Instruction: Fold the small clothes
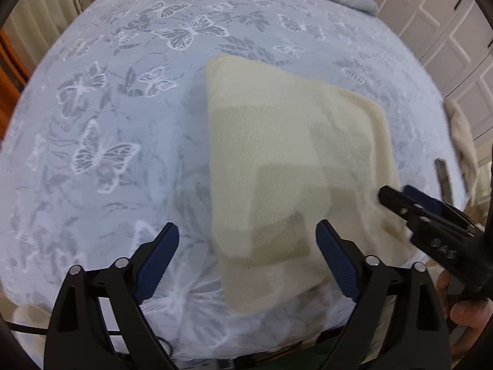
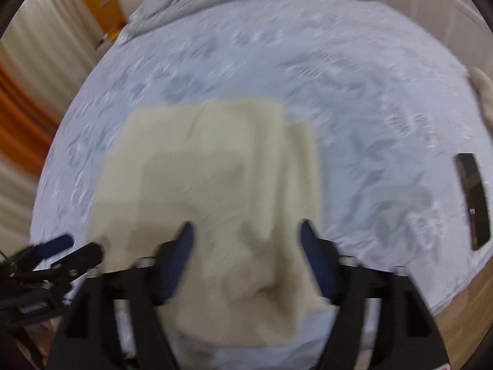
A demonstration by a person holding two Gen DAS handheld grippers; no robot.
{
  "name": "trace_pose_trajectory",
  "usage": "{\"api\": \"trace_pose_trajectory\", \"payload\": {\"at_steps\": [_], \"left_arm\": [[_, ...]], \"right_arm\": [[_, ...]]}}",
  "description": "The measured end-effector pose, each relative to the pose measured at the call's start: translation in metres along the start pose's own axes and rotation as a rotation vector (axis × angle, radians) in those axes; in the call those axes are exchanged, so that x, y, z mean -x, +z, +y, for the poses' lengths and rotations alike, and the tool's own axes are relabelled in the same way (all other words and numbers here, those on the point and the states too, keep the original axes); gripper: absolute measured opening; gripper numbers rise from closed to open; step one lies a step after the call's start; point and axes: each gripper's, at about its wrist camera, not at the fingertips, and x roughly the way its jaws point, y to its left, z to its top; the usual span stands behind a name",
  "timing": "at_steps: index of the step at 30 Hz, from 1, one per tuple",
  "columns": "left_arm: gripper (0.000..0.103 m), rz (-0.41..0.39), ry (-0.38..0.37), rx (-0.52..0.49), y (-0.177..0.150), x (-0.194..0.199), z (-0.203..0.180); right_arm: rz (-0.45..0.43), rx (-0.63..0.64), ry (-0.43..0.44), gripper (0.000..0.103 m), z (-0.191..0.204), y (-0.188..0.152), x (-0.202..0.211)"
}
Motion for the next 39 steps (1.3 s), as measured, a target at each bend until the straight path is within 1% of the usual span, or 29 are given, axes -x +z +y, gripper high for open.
{"api": "trace_pose_trajectory", "payload": {"at_steps": [1, 2, 3, 5, 6, 7, 8, 9, 10, 11, 12, 13, 14, 15, 16, 17, 18, 19, 20, 21, 22, 24, 26, 28, 30, 32, 33, 36, 39], "left_arm": [[0.093, -0.002, -0.037, 0.032, 0.003, -0.003, 0.003], [0.093, 0.0, -0.062, 0.065, 0.006, -0.007, 0.006], [0.093, 0.003, -0.086, 0.102, 0.01, -0.011, 0.01], [0.094, 0.03, -0.144, 0.181, 0.019, -0.027, 0.019], [0.094, 0.047, -0.166, 0.21, 0.021, -0.034, 0.021], [0.094, 0.062, -0.175, 0.238, 0.023, -0.043, 0.024], [0.094, 0.077, -0.181, 0.256, 0.025, -0.052, 0.026], [0.098, 0.087, -0.193, 0.273, 0.026, -0.059, 0.028], [0.098, 0.103, -0.225, 0.296, 0.025, -0.07, 0.031], [0.098, 0.117, -0.253, 0.314, 0.025, -0.077, 0.033], [0.098, 0.13, -0.291, 0.336, 0.024, -0.084, 0.035], [0.098, 0.151, -0.343, 0.368, 0.022, -0.093, 0.038], [0.098, 0.17, -0.378, 0.4, 0.02, -0.099, 0.041], [0.098, 0.174, -0.399, 0.426, 0.019, -0.102, 0.044], [0.098, 0.176, -0.409, 0.431, 0.019, -0.102, 0.045], [0.097, 0.181, -0.411, 0.424, 0.02, -0.101, 0.044], [0.089, 0.181, -0.414, 0.422, 0.02, -0.099, 0.043], [0.081, 0.182, -0.413, 0.414, 0.021, -0.093, 0.041], [0.077, 0.178, -0.403, 0.397, 0.022, -0.087, 0.038], [0.068, 0.175, -0.397, 0.381, 0.023, -0.081, 0.037], [0.063, 0.164, -0.383, 0.35, 0.025, -0.07, 0.033], [0.059, 0.145, -0.367, 0.31, 0.028, -0.051, 0.026], [0.058, 0.113, -0.335, 0.26, 0.03, -0.024, 0.02], [0.057, 0.081, -0.306, 0.2, 0.03, 0.005, 0.013], [0.057, 0.054, -0.293, 0.16, 0.026, 0.034, 0.009], [0.058, -0.003, -0.279, 0.123, 0.018, 0.072, 0.009], [0.058, -0.022, -0.279, 0.116, 0.019, 0.083, 0.01], [0.058, -0.095, -0.287, 0.096, 0.014, 0.134, 0.017], [0.059, -0.171, -0.28, 0.062, 0.009, 0.185, 0.025]], "right_arm": [[-0.003, -0.009, -0.029, 0.079, -0.009, 0.003, -0.005], [0.018, -0.024, -0.051, 0.08, -0.019, 0.004, -0.013], [0.043, -0.041, -0.045, 0.08, -0.023, 0.005, -0.021], [0.118, -0.091, -0.009, 0.082, -0.038, 0.005, -0.043], [0.145, -0.111, 0.011, 0.084, -0.043, 0.004, -0.051], [0.16, -0.129, 0.034, 0.089, -0.047, 0.003, -0.058], [0.165, -0.166, 0.058, 0.092, -0.053, -0.002, -0.061], [0.169, -0.198, 0.086, 0.092, -0.056, -0.007, -0.063], [0.179, -0.23, 0.124, 0.092, -0.062, -0.008, -0.067], [0.191, -0.272, 0.169, 0.096, -0.069, -0.01, -0.071], [0.193, -0.297, 0.198, 0.097, -0.073, -0.011, -0.074], [0.193, -0.308, 0.217, 0.098, -0.076, -0.013, -0.074], [0.19, -0.303, 0.221, 0.097, -0.076, -0.014, -0.074], [0.185, -0.295, 0.219, 0.096, -0.076, -0.014, -0.074], [0.176, -0.284, 0.225, 0.087, -0.075, -0.015, -0.07], [0.172, -0.282, 0.265, 0.057, -0.075, -0.015, -0.07], [0.175, -0.294, 0.313, 0.053, -0.071, -0.013, -0.072], [0.174, -0.312, 0.31, 0.041, -0.071, -0.012, -0.069], [0.172, -0.314, 0.315, 0.036, -0.069, -0.011, -0.063], [0.163, -0.312, 0.315, 0.035, -0.065, -0.01, -0.055], [0.15, -0.31, 0.32, 0.034, -0.061, -0.009, -0.045], [0.113, -0.301, 0.355, 0.033, -0.051, -0.007, -0.022], [0.086, -0.272, 0.384, 0.033, -0.041, -0.008, 0.001], [0.058, -0.238, 0.392, 0.033, -0.027, -0.011, 0.024], [0.017, -0.203, 0.405, 0.033, -0.01, -0.013, 0.05], [-0.03, -0.178, 0.428, 0.033, 0.0, -0.015, 0.078], [-0.049, -0.168, 0.434, 0.033, 0.007, -0.016, 0.088], [-0.122, -0.113, 0.469, 0.033, 0.028, -0.017, 0.136], [-0.205, -0.041, 0.5, 0.033, 0.052, -0.017, 0.182]]}}
